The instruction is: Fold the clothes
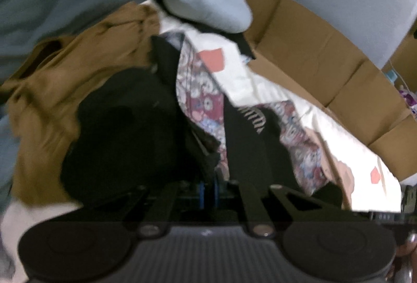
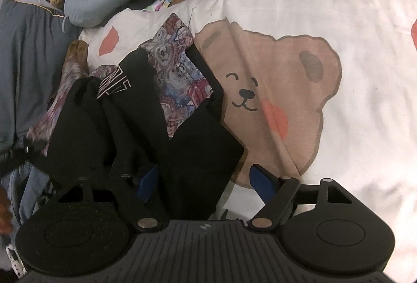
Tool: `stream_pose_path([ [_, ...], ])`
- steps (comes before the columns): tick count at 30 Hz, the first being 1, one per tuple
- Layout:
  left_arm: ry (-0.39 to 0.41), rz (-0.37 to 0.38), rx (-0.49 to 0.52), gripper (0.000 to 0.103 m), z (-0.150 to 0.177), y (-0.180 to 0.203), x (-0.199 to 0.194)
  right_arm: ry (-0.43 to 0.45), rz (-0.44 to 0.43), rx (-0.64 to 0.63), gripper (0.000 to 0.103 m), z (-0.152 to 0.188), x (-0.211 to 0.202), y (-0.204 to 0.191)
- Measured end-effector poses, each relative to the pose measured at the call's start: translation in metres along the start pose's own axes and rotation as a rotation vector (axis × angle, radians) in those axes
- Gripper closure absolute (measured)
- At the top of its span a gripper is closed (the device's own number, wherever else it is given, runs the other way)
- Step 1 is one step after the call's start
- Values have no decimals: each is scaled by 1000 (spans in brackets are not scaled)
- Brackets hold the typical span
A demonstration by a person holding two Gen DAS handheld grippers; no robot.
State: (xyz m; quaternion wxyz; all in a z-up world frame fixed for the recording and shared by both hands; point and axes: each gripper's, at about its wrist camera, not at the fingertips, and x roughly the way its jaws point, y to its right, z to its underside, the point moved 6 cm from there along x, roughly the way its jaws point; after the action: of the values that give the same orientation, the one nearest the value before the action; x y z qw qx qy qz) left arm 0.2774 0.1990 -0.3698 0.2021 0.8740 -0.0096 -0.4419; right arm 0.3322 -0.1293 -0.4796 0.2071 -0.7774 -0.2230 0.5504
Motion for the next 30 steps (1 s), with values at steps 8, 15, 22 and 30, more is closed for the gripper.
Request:
stream_pose_path([
  [8,-68,-30,-66,96,51,-26,-24,9,-6,10,34,-8,4,3],
  [15,-136,-33,-83,96,88,-33,-36,-37,-41,-28,94,-3,8,-2],
  [22,-190,-19,-74,96,110,-30,-42,18,-37,-48,103,1,-14,1],
  [30,-244,8,-56,97,141,-30,-48,74,-20,-27,103,18,-53,7],
])
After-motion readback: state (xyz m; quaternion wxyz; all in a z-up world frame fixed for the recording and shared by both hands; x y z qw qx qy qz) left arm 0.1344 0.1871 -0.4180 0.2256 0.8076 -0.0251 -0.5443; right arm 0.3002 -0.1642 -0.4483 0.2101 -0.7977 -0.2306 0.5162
